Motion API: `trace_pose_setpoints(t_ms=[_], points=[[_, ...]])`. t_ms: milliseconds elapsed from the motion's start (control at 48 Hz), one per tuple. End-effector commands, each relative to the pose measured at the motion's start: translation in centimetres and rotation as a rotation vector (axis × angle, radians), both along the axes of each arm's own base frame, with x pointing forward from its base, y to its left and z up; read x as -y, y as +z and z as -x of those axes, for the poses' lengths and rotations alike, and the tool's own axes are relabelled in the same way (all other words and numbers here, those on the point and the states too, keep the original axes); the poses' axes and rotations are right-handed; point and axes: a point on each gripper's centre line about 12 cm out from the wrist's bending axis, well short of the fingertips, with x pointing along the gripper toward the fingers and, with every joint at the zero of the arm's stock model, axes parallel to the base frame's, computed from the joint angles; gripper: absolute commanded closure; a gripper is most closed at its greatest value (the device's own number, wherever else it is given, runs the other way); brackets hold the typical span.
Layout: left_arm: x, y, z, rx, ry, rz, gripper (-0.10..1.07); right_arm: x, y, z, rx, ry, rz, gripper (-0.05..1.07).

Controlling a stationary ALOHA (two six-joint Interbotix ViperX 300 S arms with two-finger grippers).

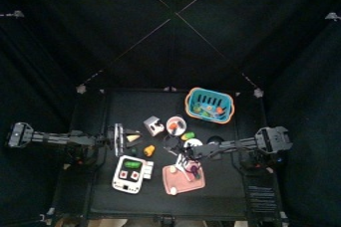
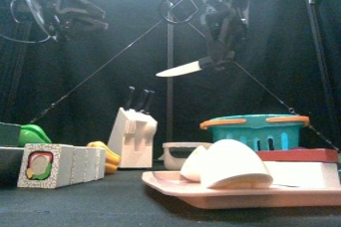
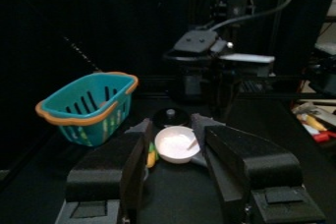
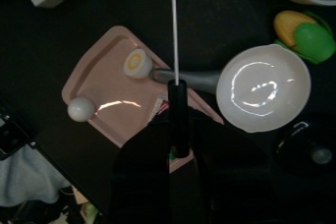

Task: Place pairing knife back in holder

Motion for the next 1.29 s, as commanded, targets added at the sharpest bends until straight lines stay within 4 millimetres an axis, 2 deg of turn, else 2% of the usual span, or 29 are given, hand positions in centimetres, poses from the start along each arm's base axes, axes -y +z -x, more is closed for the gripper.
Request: trace_pose_setpoints(t_ms=[0,292,458,583,729,854,1021,1271], points=[[0.0,0.4,-0.1,0.002,-0.003,-0.005,0.19,1.8,3.4,-0.1,0.041,-0.003,-0.064,0.61],[0.2,-0.5,0.0,-0.039,-0.012,0.001,0.19,6.8,3.0,-1.4,-0.066,-0.014,-0.217,0.61],[-0.2,-1.6,0.4,-0.068,0.005,-0.003,0.19,9.4,2.7,-2.6,-0.104,0.004,-0.237,0.61],[-2.4,-2.7,1.0,-0.094,0.11,-0.001,0.19,10.9,1.8,-3.5,-0.143,0.002,-0.247,0.61],[-6.5,-3.5,2.0,-0.102,0.31,0.022,0.2,11.7,0.9,-3.9,-0.182,-0.003,-0.228,0.61],[-9.1,-4.8,2.3,-0.136,0.434,0.048,0.2,12.4,0.8,-3.9,-0.186,-0.015,-0.217,0.61],[-11.2,-6.4,0.4,-0.174,0.486,0.041,0.2,12.9,0.5,-3.8,-0.191,-0.028,-0.219,0.61],[-13.1,-9.3,-3.1,-0.257,0.497,0.048,0.2,13.5,-0.3,-3.9,-0.205,-0.042,-0.224,0.61]])
